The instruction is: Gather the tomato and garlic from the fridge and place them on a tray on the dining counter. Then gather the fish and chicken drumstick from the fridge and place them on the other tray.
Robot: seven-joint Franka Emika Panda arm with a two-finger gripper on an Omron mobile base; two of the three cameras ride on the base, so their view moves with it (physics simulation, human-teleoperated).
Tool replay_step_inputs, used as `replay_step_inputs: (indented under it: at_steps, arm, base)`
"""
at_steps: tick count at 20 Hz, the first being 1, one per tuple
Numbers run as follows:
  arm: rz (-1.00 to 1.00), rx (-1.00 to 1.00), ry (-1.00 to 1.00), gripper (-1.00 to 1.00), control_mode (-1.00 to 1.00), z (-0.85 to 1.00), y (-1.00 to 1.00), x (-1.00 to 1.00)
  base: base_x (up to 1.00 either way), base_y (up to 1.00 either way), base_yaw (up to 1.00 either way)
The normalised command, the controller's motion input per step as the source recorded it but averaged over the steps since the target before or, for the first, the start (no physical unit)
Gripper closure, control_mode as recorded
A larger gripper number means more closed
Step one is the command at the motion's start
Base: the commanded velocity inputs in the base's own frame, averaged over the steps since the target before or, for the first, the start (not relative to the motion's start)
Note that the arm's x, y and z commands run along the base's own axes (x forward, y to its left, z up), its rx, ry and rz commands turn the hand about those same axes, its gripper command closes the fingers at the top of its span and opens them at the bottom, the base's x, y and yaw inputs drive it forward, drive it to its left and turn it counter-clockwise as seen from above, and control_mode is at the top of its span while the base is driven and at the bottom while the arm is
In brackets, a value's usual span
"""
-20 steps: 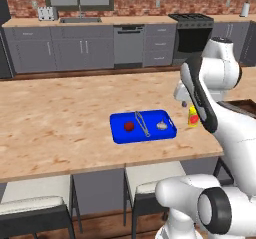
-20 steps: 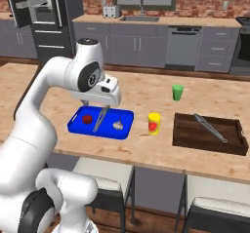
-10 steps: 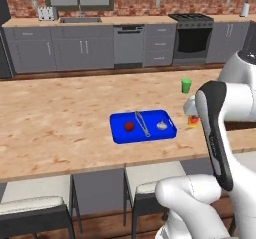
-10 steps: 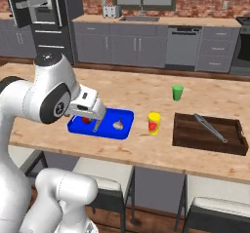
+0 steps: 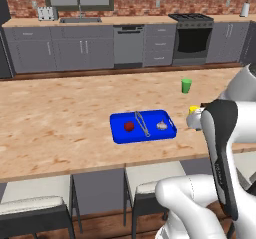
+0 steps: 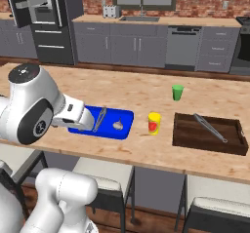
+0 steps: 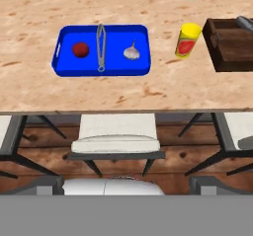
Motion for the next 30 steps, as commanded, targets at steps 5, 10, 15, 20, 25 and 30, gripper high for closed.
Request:
replay_step_inputs:
  at_steps: [5, 10, 15, 20, 25, 30]
  arm:
    - [0.01, 0.00, 0.00, -1.00, -1.00, 0.00, 0.07, -0.24]
    - [0.00, 0.00, 0.00, -1.00, 1.00, 0.00, 0.07, -0.14]
    - [0.00, 0.00, 0.00, -1.00, 1.00, 0.00, 0.00, 0.00]
    - [0.00, 0.00, 0.00, -1.00, 1.00, 0.00, 0.00, 0.00]
    - [0.00, 0.00, 0.00, -1.00, 1.00, 0.00, 0.00, 0.00]
    - [0.00, 0.00, 0.00, -1.00, 1.00, 0.00, 0.00, 0.00]
  base:
    - [0.00, 0.00, 0.00]
    - [-0.52, 0.25, 0.00]
    - [-0.95, 0.96, 0.00]
    - [-0.71, 1.00, 0.01]
    - [-0.31, 1.00, 0.00]
    - [0.04, 1.00, 0.00]
